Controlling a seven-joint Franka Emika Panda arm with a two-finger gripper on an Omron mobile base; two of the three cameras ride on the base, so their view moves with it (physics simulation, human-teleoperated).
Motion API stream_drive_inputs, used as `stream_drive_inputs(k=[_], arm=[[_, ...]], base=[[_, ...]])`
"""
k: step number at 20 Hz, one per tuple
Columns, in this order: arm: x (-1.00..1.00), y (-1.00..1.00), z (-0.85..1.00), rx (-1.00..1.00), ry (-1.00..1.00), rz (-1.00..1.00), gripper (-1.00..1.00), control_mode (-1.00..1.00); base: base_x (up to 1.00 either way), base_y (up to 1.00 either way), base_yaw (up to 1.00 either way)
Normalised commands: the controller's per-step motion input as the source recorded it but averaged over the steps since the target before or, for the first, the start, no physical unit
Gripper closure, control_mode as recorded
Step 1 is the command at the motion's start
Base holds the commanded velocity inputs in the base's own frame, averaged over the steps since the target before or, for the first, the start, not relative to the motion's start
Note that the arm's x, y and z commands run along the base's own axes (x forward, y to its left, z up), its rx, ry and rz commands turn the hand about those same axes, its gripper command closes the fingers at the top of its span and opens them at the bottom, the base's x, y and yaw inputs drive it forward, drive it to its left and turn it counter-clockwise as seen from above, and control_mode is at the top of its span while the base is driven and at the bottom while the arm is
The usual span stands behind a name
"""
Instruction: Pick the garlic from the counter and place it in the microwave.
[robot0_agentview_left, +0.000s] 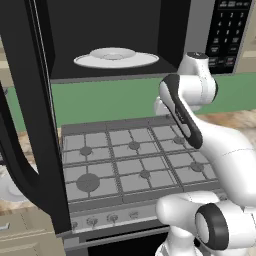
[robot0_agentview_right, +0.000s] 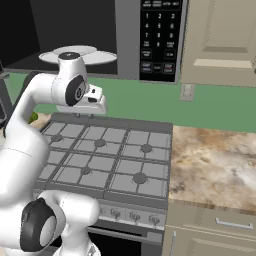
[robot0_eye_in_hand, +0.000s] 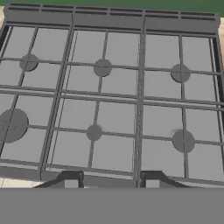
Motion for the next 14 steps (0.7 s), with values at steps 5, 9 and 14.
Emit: stream_drive_inputs(k=[5, 9, 14], arm=[[-0.43, 0.04, -0.11, 0.0, -0.01, 0.02, -1.0, -1.0], [-1.0, 0.57, -0.16, 0.02, -0.18, 0.28, -1.0, -1.0], [-0.77, 0.92, -0.08, 0.07, -0.17, 0.57, -1.0, -1.0]], base=[[0.0, 0.0, 0.0], [0.0, 0.0, 0.0], [0.0, 0.0, 0.0]])
